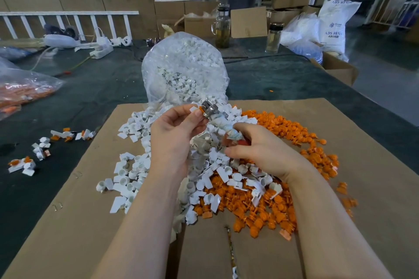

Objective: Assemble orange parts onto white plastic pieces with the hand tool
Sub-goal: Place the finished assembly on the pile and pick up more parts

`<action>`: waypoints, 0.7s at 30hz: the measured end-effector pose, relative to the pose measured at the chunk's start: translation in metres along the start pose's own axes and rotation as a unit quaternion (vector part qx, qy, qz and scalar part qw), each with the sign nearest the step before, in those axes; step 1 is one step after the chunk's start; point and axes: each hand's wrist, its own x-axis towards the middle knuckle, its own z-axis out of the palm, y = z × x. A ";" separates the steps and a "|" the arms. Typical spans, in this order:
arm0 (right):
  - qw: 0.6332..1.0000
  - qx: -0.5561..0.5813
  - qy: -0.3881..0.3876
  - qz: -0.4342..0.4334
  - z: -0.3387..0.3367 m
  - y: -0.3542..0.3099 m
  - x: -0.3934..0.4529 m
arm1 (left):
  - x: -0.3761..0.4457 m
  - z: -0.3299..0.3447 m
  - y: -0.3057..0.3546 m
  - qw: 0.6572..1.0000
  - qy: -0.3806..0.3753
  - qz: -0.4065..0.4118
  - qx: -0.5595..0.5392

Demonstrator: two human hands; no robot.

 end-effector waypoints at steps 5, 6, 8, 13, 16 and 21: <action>0.999 -0.027 0.002 -0.021 0.004 -0.002 0.002 | 0.000 0.000 0.000 1.000 0.010 -0.001 -0.009; 0.999 -0.031 0.008 -0.022 0.005 -0.002 0.002 | 0.000 0.000 0.000 1.000 0.017 0.000 -0.010; 0.999 -0.033 0.032 -0.027 0.007 -0.001 0.003 | 0.000 0.000 0.000 1.000 0.030 0.007 0.000; 0.987 0.007 0.152 -0.053 0.015 0.000 0.008 | -0.004 0.006 -0.005 0.987 0.034 0.058 0.143; 0.972 0.046 0.223 -0.062 0.020 -0.002 0.013 | -0.007 0.011 -0.008 0.972 0.027 0.080 0.219; 0.962 0.034 0.264 -0.066 0.024 -0.001 0.016 | -0.010 0.014 -0.011 0.962 0.014 0.088 0.260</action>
